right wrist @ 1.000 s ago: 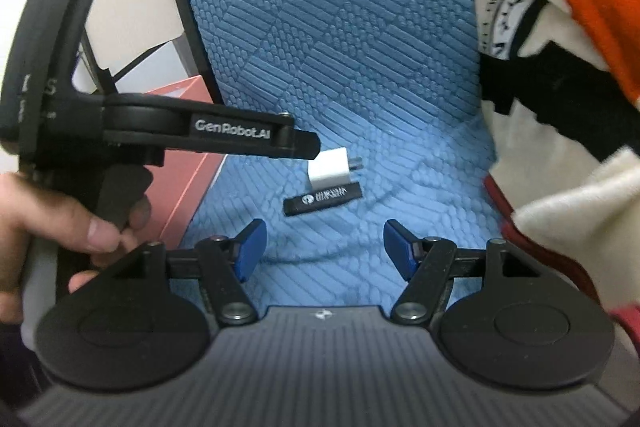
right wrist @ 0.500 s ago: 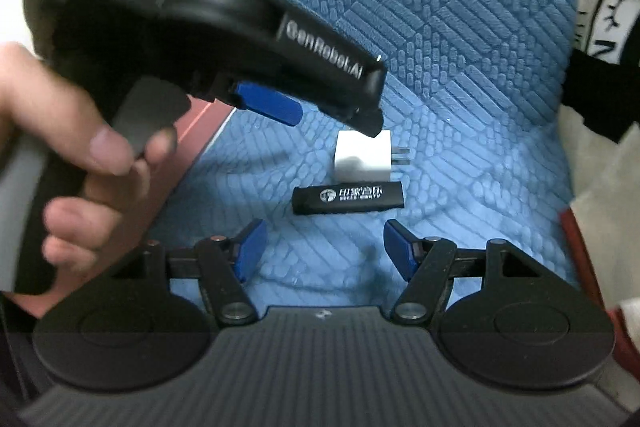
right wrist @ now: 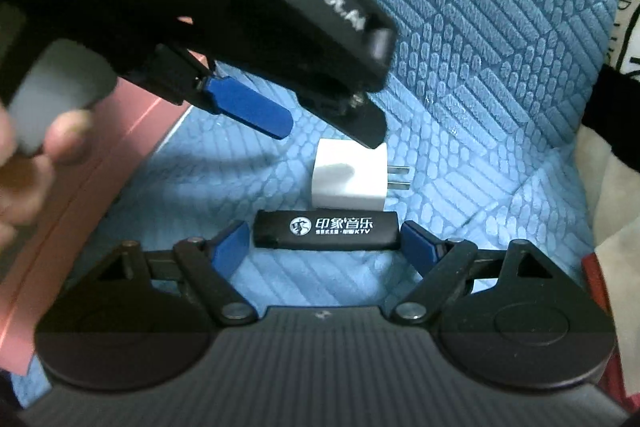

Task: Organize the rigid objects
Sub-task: 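Close the right gripper on the USB stick while the left gripper closes on the small charger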

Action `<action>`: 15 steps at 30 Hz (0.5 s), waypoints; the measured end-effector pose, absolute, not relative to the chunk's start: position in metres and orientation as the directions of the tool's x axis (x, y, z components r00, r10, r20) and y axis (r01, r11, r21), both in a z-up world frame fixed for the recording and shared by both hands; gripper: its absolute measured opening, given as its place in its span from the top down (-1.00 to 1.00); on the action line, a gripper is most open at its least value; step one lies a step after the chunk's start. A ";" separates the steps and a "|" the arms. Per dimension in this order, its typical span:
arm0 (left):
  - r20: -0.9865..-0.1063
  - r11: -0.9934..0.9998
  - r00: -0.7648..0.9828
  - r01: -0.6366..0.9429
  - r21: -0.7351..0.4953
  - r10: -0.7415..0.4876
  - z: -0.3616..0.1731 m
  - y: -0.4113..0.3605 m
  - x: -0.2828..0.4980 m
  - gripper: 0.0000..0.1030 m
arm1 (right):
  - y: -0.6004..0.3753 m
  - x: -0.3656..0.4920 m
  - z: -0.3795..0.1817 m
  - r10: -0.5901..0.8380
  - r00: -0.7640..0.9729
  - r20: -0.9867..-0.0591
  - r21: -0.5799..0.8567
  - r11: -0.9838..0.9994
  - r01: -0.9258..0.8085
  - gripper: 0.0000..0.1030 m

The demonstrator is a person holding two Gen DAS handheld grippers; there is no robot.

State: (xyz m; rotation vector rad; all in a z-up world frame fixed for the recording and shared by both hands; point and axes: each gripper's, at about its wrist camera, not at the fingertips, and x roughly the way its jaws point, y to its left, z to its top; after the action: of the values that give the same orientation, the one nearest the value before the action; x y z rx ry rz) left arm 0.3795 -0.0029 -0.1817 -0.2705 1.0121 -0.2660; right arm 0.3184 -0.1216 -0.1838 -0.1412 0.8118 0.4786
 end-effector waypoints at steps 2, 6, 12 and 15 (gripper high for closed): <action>-0.796 0.935 0.500 0.095 -0.342 -0.342 -0.184 -0.005 0.380 -0.22 | -0.118 0.322 -0.186 0.346 0.594 -0.726 0.045 0.886 -0.462 -0.64; -0.799 0.938 0.498 0.094 -0.335 -0.335 -0.185 -0.009 0.381 -0.22 | -0.115 0.323 -0.189 0.347 0.599 -0.722 0.039 0.884 -0.465 -0.66; -0.801 0.942 0.505 0.086 -0.323 -0.321 -0.188 -0.012 0.382 -0.23 | -0.121 0.321 -0.188 0.335 0.593 -0.732 0.040 0.890 -0.454 -0.65; -0.804 0.944 0.504 0.084 -0.319 -0.316 -0.191 -0.018 0.386 -0.25 | -0.130 0.317 -0.186 0.323 0.593 -0.738 0.049 0.901 -0.430 -0.64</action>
State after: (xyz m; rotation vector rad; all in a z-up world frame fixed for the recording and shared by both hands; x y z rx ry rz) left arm 0.3857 -0.0181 -0.1910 -0.2517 1.0167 -0.2448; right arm 0.3172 -0.1296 -0.1863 -0.1392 0.8278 0.4395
